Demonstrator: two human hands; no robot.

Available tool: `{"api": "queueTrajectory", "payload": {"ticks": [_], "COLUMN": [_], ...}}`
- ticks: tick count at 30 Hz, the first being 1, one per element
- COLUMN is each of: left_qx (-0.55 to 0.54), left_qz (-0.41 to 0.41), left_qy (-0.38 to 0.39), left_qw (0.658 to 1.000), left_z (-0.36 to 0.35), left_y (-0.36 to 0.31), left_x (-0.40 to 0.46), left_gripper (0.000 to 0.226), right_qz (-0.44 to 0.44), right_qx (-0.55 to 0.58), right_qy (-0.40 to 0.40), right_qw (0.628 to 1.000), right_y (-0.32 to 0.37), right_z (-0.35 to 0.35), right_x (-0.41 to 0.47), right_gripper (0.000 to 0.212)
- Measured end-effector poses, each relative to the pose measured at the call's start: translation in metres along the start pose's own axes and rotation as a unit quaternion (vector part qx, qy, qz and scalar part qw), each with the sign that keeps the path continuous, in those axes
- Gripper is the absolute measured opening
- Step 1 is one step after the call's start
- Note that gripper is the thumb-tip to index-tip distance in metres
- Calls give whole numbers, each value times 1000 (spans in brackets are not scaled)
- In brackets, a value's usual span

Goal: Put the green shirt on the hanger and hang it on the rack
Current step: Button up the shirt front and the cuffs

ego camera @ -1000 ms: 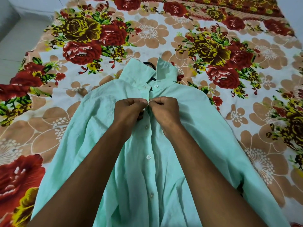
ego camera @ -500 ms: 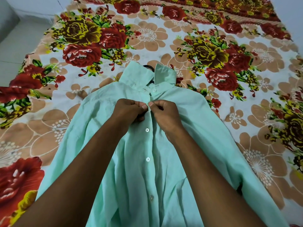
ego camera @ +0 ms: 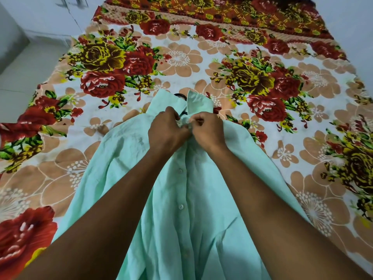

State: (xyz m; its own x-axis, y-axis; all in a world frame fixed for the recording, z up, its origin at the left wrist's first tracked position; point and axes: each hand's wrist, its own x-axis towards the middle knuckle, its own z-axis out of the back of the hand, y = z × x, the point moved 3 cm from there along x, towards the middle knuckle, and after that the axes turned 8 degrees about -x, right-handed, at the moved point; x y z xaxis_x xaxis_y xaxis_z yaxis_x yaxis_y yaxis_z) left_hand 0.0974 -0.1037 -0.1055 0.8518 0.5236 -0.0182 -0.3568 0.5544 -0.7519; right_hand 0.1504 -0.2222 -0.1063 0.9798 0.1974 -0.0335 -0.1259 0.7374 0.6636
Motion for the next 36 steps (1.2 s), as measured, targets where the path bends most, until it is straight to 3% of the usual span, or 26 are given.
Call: {"api": "queueTrajectory", "payload": {"ticks": [5, 9, 13, 18, 23, 26, 30, 33, 36], "left_qx": [119, 119, 97, 132, 148, 66, -108, -245, -338], "left_qz": [-3, -21, -30, -95, -130, -121, -30, 78, 162], "left_qy": [29, 35, 22, 102, 129, 77, 49, 30, 17], "left_qw": [992, 992, 995, 981, 972, 987, 993, 966, 927], "left_z": [-9, -9, -7, -6, 1, 7, 9, 5, -2], "left_y": [0, 5, 9, 6, 3, 11, 13, 22, 33], "left_x": [12, 17, 20, 27, 36, 37, 24, 18, 13], "left_gripper": [33, 24, 23, 57, 28, 18, 3, 21, 10], "right_qz": [-65, -89, -91, -88, -91, -79, 4, 11, -31], "right_qx": [-46, -82, -43, 21, 38, 67, 42, 52, 100], "right_qy": [38, 38, 52, 35, 23, -8, -40, -39, -21], "right_qw": [996, 992, 994, 995, 995, 995, 998, 998, 994], "right_y": [-2, -3, -3, -8, -7, -8, -5, -5, -9], "right_z": [-19, -22, -24, -20, -18, -15, -15, -19, -20], "right_x": [18, 18, 18, 13, 14, 13, 10, 9, 10], "right_gripper": [11, 13, 10, 24, 20, 13, 10, 10, 10]}}
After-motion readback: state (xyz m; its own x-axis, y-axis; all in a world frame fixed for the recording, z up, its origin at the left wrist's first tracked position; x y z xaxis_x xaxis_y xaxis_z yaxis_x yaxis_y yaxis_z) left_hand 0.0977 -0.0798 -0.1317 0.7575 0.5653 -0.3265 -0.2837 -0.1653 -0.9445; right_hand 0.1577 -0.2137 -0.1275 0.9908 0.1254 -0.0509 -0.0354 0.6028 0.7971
